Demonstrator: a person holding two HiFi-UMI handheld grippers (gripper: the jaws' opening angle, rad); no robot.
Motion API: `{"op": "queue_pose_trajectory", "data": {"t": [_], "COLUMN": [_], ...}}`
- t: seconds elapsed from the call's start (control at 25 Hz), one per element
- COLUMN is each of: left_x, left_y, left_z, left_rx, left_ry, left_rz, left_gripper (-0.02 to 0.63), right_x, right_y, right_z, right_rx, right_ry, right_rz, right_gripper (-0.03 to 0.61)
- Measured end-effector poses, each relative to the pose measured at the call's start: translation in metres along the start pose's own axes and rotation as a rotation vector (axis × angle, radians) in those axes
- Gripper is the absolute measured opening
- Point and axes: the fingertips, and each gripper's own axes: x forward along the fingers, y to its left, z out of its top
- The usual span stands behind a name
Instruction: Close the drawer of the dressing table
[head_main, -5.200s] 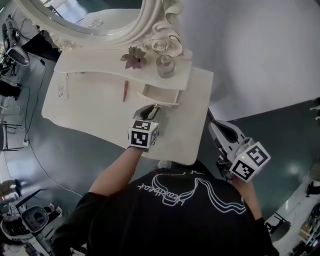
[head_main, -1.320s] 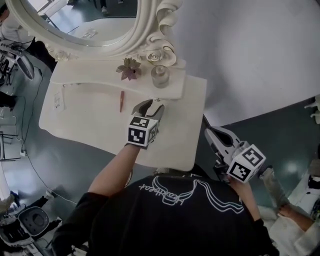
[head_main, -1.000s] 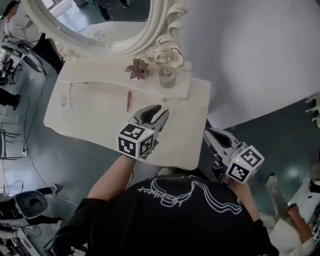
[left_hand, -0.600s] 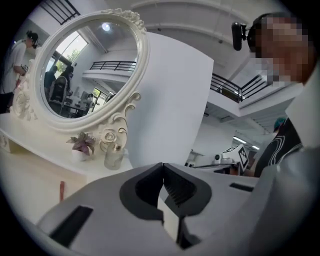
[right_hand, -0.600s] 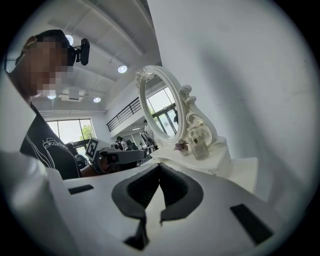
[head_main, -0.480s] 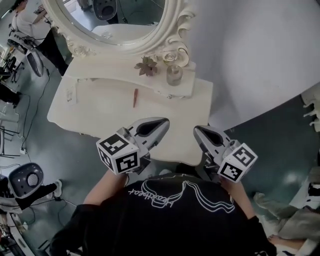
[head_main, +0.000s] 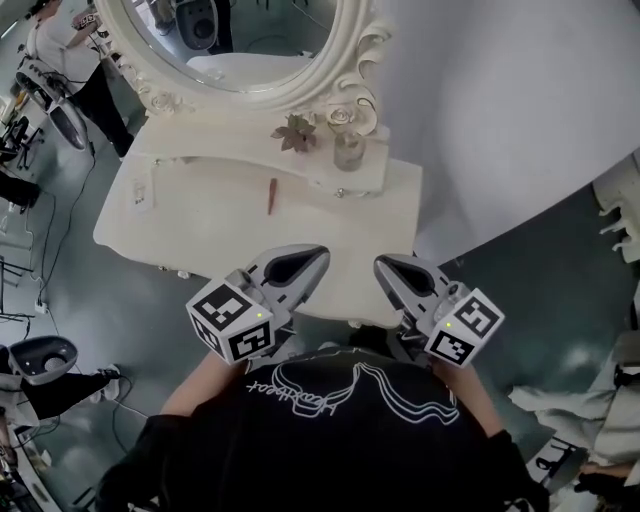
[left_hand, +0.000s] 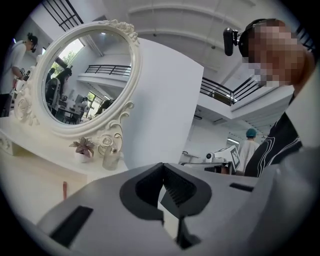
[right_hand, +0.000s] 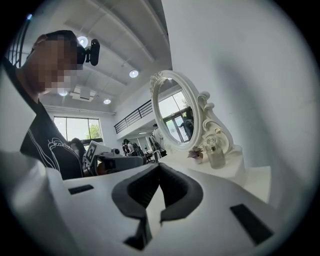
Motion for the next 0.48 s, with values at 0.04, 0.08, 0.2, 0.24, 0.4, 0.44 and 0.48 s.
{"op": "queue_pose_trajectory", "data": {"t": [0.04, 0.08, 0.2, 0.24, 0.4, 0.44, 0.48], "left_x": [-0.002, -0.003, -0.007, -0.008, -0.011, -0.011, -0.012], "left_y": [0.001, 0.002, 0.003, 0.003, 0.003, 0.004, 0.004], "left_z": [-0.001, -0.002, -0.004, -0.005, -0.008, -0.008, -0.008], "left_rx": [-0.004, -0.008, -0.014, -0.012, -0.007, -0.008, -0.008], "left_ry": [-0.002, -0.003, -0.002, 0.001, 0.011, 0.012, 0.011], "left_rz": [0.001, 0.003, 0.004, 0.004, 0.003, 0.002, 0.002], "left_gripper": [0.004, 0.005, 0.005, 0.005, 0.005, 0.005, 0.005], "right_x": [0.001, 0.001, 0.003, 0.003, 0.003, 0.004, 0.004], "right_y": [0.001, 0.002, 0.006, 0.007, 0.01, 0.011, 0.011], "right_z": [-0.001, -0.001, -0.004, -0.005, -0.01, -0.01, -0.01], "right_rx": [0.001, 0.002, 0.003, 0.003, 0.012, 0.012, 0.012], "right_ry": [-0.001, -0.002, 0.002, 0.005, 0.016, 0.019, 0.021], "right_rz": [-0.003, -0.005, -0.01, -0.012, -0.02, -0.021, -0.022], "right_gripper": [0.005, 0.005, 0.005, 0.005, 0.005, 0.005, 0.005]}}
